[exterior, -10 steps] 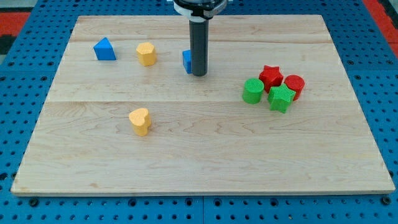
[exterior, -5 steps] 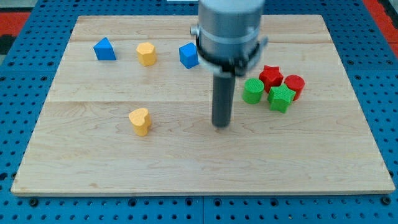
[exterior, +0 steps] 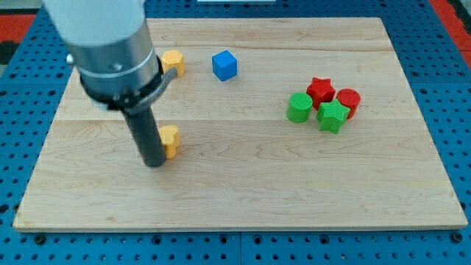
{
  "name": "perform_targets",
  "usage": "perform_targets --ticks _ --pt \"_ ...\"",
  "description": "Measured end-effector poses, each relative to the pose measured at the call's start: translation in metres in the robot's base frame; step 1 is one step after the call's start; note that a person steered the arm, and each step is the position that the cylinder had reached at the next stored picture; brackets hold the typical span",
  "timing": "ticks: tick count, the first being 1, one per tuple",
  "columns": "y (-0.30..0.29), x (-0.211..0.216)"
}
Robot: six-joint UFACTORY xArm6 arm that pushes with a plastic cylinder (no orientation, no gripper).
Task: Move the yellow heart diagonal to the right of the blue cube
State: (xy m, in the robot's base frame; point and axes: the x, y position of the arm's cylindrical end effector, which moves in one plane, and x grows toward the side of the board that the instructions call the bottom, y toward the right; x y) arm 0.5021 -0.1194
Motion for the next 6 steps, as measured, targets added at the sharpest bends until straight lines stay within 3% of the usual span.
perform_targets --ticks 2,6 --pt "0.014 -0.065" --pt "0.102 -0.011"
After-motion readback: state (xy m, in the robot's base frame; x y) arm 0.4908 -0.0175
